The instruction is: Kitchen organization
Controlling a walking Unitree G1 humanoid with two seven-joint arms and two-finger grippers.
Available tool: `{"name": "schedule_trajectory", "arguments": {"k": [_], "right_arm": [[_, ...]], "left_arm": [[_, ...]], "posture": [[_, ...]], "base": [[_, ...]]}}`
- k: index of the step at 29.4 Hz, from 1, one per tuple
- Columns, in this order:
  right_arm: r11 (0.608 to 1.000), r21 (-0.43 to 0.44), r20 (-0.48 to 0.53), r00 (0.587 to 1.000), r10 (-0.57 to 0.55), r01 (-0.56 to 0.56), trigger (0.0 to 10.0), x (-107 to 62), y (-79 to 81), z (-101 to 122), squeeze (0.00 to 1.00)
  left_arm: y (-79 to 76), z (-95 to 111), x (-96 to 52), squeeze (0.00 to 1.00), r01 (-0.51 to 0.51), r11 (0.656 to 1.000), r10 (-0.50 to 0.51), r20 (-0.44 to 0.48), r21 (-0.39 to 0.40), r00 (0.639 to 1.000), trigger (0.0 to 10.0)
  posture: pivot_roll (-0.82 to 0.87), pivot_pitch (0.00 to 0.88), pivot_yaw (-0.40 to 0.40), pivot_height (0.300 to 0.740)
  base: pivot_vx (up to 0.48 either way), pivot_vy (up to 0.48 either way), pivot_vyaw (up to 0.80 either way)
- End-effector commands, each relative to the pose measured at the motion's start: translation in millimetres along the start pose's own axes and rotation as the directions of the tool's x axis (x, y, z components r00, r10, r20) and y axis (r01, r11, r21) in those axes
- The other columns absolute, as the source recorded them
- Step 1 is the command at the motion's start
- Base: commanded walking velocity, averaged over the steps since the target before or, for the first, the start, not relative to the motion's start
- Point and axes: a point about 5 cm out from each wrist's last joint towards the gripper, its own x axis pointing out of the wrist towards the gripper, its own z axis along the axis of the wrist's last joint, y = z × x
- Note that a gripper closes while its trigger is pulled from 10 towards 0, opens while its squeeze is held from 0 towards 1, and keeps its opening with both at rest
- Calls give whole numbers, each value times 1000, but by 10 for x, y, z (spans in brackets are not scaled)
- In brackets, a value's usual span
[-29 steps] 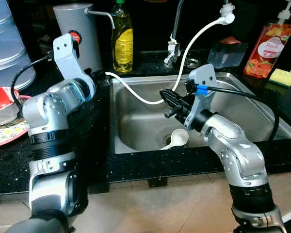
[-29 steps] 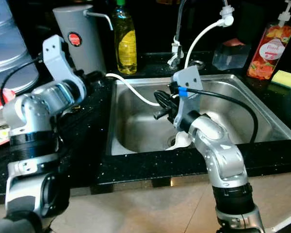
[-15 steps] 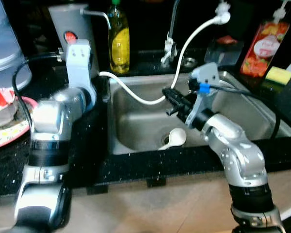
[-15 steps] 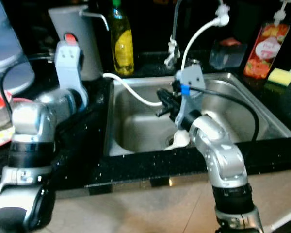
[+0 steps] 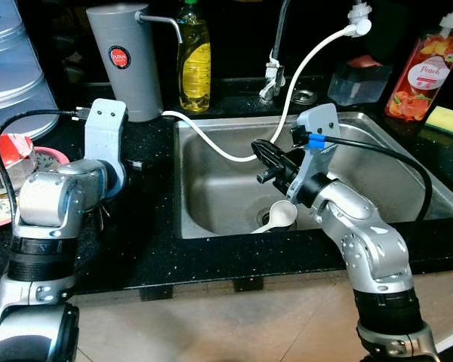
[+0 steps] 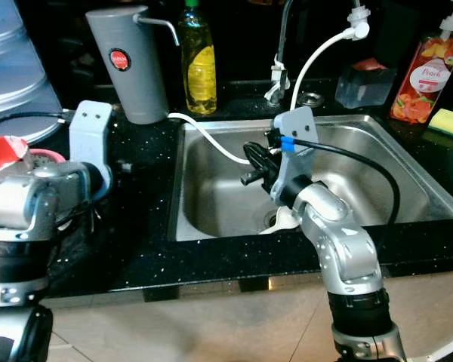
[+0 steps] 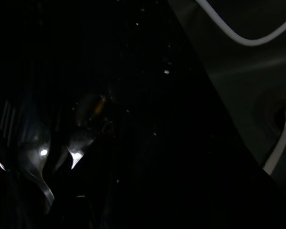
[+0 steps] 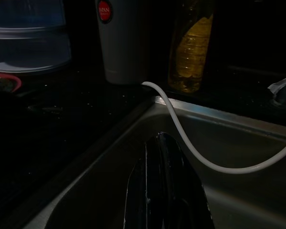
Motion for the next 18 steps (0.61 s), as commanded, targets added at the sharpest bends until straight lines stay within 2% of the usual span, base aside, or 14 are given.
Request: {"name": "schedule_trajectory", "arguments": {"k": [1,3,4,5,6,8,9,11,12,18], "right_arm": [[1000,0,-2,1000,-2,2,10000,5,-6,-17,0],[1000,0,-1,1000,-1,1,10000,4,-4,-14,0],[1000,0,0,1000,-2,2,10000,3,-3,-12,0],[1000,0,0,1000,-2,2,10000,2,-3,-10,0],[1000,0,1,1000,-3,3,10000,0,-3,-9,0],[1000,-1,0,1000,-6,6,10000,-6,-7,-11,0],[1000,-1,0,1000,-7,7,10000,-11,-9,-14,0],[1000,0,0,1000,-7,7,10000,-12,-9,-14,0],[1000,0,0,1000,-7,7,10000,-10,-8,-14,0],[1000,-1,5,1000,1,-1,10000,8,3,-1,0]], "left_arm": [[48,-144,28,0,-3,1000,2,-65,-15,998,10000],[46,-167,33,0,3,1000,-4,-73,-13,997,10000],[51,-198,36,0,1,1000,-3,-87,-16,996,7529],[64,-229,38,0,-6,1000,5,-101,-11,995,6471],[73,-255,38,0,-9,1000,8,-112,-7,994,4627],[90,-306,34,0,-18,1000,17,-131,-2,991,3686],[101,-351,34,0,-20,1000,19,-144,-6,989,1529],[103,-359,34,0,-20,1000,18,-147,-8,989,1529],[112,-366,34,0,-24,1000,22,-149,-12,989,0],[113,-339,28,0,-29,999,26,-130,-20,991,0]], "posture": [[-57,116,29,740],[-57,116,29,740],[-63,115,32,740],[-63,115,32,740],[-63,115,32,740],[-66,113,36,740],[-65,111,35,740],[-65,111,35,740],[-65,111,35,740],[-63,108,30,740]], "base": [[0,0,0],[0,0,0],[0,0,0],[0,0,0],[0,0,0],[0,0,0],[0,0,0],[0,0,0],[0,0,0],[0,0,0]]}}
